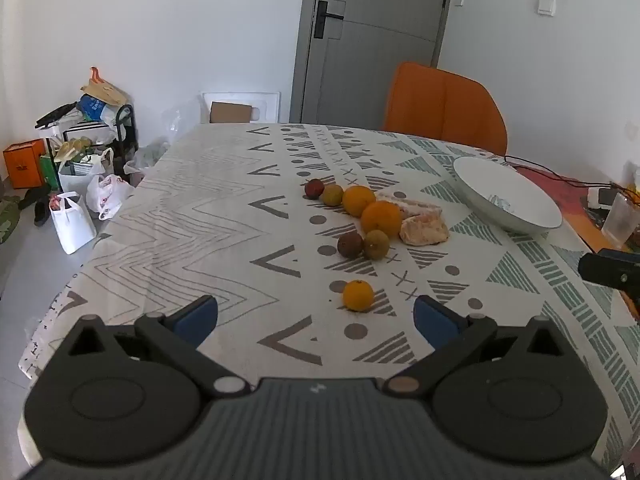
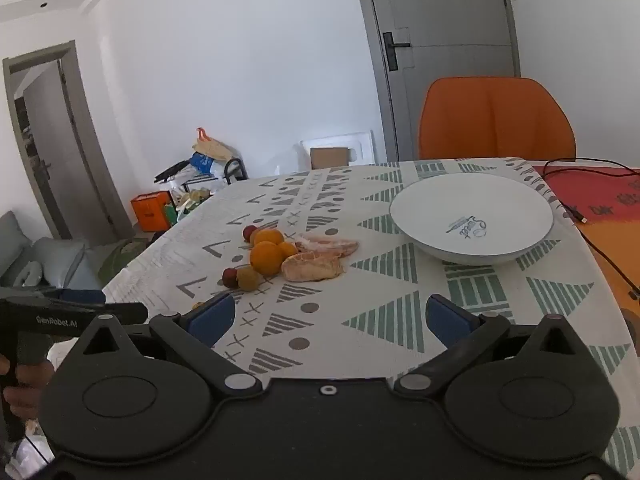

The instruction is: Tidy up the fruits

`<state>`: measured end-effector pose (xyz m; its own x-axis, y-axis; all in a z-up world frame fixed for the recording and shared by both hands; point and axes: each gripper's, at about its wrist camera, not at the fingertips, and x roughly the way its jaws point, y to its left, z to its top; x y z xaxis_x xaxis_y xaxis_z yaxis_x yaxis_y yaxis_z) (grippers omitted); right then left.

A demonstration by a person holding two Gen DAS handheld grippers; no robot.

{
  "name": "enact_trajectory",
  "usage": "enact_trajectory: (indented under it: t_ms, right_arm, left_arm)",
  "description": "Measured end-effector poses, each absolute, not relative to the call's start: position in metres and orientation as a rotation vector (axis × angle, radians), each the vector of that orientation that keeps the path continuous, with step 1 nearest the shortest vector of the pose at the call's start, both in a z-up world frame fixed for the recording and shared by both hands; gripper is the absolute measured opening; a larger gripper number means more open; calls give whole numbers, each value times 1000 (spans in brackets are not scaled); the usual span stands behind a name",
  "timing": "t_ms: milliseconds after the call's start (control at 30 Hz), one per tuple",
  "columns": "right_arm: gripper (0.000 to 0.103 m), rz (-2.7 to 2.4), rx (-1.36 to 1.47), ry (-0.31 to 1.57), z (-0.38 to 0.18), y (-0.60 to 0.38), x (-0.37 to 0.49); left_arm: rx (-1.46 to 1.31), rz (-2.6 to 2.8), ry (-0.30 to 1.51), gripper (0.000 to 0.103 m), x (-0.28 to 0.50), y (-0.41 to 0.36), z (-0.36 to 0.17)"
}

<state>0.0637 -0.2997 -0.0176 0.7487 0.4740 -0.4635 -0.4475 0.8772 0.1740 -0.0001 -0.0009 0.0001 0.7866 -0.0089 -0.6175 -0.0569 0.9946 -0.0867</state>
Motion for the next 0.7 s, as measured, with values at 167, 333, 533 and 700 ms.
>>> enact_trajectory:
  t_ms: [167,333,533,700]
  right_arm:
    - [103,508,50,532,-17,-297,62]
    - [103,510,43,525,-18,-295,61]
    - [103,536,49,526,-16,-296,62]
    - [103,542,46,535,-16,-294,62]
  left_arm:
    - [-121,12,678,103,2,1,-2]
    - [-104,9,664,103,0,-6,-3]
    - [-103,7,664,103,-3,-2,4]
    - [-108,12,655,103,-4,-1,7]
